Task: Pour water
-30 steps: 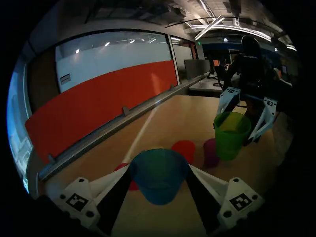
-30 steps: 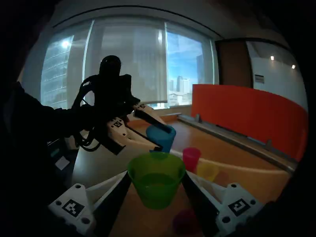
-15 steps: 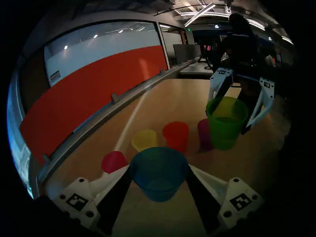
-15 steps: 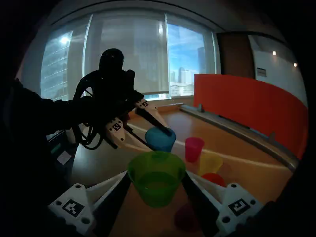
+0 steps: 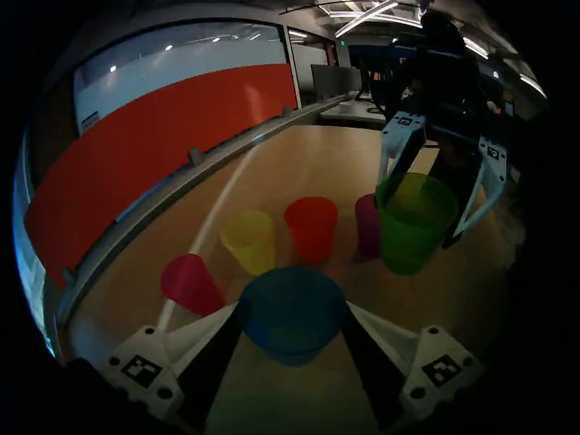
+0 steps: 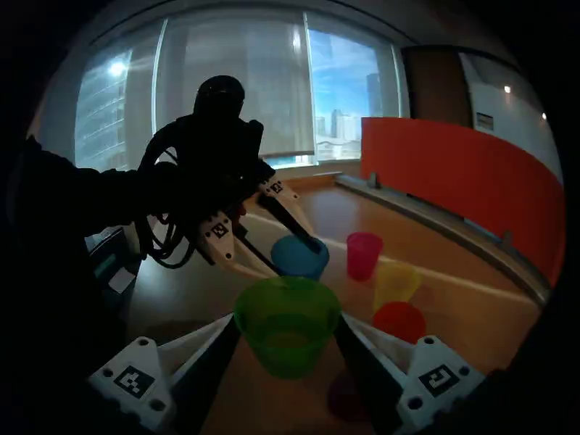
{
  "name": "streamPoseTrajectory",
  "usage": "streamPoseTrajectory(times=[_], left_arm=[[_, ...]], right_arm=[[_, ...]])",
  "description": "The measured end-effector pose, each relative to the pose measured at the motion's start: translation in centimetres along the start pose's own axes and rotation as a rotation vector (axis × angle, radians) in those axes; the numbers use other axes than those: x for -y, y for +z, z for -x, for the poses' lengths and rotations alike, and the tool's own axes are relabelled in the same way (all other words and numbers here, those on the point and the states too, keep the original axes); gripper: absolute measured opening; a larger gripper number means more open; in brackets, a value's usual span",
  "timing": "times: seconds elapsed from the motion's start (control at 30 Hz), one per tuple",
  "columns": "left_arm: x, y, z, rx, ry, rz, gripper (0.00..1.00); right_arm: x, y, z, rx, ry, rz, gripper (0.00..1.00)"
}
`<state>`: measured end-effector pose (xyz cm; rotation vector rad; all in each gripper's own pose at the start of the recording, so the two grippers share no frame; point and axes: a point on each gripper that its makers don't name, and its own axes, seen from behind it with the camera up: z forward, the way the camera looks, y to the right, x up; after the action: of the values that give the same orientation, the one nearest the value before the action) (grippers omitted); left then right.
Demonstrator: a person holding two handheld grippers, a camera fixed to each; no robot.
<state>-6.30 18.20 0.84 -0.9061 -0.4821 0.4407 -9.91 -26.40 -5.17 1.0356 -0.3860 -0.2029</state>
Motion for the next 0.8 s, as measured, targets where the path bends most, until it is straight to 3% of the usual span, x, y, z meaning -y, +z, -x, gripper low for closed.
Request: streamPoseTrajectory(times=[0.8], left_arm=[[-0.5, 2.6, 2.5, 0.041, -0.045, 0.051, 0.89]], right_arm=[[-0.2, 1.5, 2.9, 0.052, 0.015, -0.008, 0.91]])
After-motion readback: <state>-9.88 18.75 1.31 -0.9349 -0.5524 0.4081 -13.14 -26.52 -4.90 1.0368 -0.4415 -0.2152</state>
